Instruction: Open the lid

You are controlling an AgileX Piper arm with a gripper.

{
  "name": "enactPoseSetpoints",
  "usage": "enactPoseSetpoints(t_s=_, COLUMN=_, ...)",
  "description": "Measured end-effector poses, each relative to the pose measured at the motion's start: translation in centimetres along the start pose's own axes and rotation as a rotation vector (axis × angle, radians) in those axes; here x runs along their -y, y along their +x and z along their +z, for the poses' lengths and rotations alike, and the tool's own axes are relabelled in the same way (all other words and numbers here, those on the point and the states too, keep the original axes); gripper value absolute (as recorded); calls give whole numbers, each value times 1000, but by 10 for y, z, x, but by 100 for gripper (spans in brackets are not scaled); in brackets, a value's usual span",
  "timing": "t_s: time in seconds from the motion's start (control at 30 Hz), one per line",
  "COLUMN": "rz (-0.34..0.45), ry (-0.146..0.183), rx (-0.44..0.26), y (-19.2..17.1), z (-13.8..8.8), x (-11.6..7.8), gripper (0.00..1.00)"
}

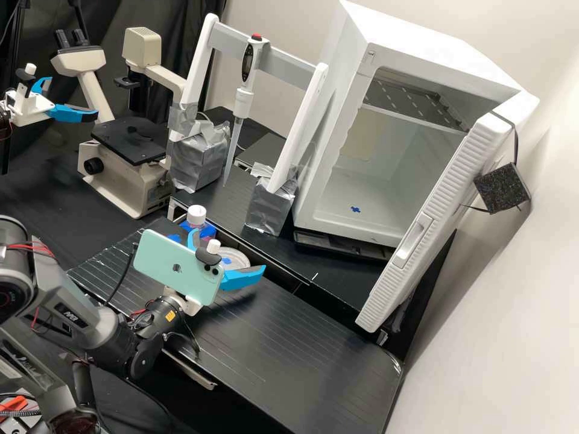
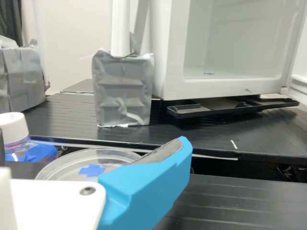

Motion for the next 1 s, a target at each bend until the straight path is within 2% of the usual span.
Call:
enactPoseSetpoints(t_s=0.23, rz=-35, ry=23, rx=20, y=3, z=6, x=5, gripper=100)
enactPoseSetpoints(t_s=0.83, rz=-41, ry=19, rx=19, y=3, z=5, x=6, gripper=100)
enactPoseSetpoints(t_s=0.87, rz=-42, ry=15, rx=17, y=3, z=5, x=6, gripper=0)
enactPoseSetpoints(t_s=1.0, rz=-44, ry=5, rx=21, y=4, z=6, x=7, gripper=0)
